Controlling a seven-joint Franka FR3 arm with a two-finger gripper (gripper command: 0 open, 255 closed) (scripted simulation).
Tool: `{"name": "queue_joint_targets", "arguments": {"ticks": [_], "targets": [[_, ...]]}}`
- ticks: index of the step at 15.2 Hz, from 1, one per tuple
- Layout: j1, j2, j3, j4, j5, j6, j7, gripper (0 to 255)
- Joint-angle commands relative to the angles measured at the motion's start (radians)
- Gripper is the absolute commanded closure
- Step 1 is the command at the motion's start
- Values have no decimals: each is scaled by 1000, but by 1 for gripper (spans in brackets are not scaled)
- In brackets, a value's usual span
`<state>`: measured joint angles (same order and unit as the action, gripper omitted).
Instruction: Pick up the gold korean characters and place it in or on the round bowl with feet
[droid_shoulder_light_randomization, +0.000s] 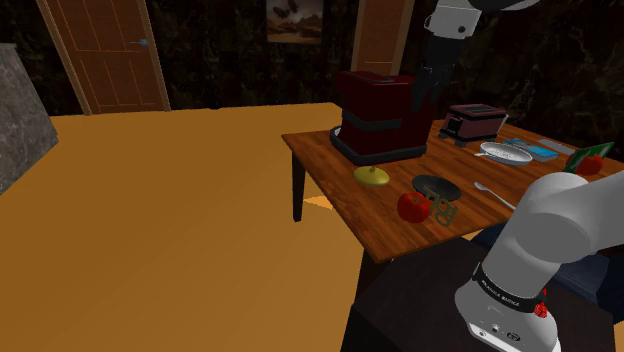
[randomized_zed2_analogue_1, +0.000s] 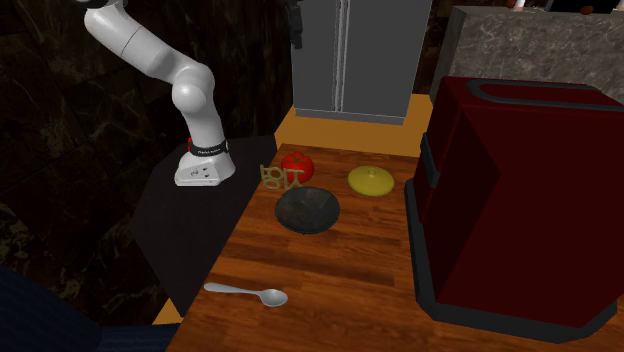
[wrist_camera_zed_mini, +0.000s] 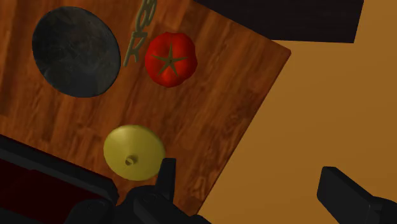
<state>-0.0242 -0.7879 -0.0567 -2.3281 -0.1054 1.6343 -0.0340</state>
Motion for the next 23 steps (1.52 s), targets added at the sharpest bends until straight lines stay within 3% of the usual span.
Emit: {"name": "queue_joint_targets", "arguments": {"ticks": [1, 13, 23], "targets": [[0, 0, 0, 0, 0, 0, 0, 0], [-123, -41, -176, -330, -94, 263, -38, 0], [-253, 80, -358, -516, -204, 544, -88, 0]]}}
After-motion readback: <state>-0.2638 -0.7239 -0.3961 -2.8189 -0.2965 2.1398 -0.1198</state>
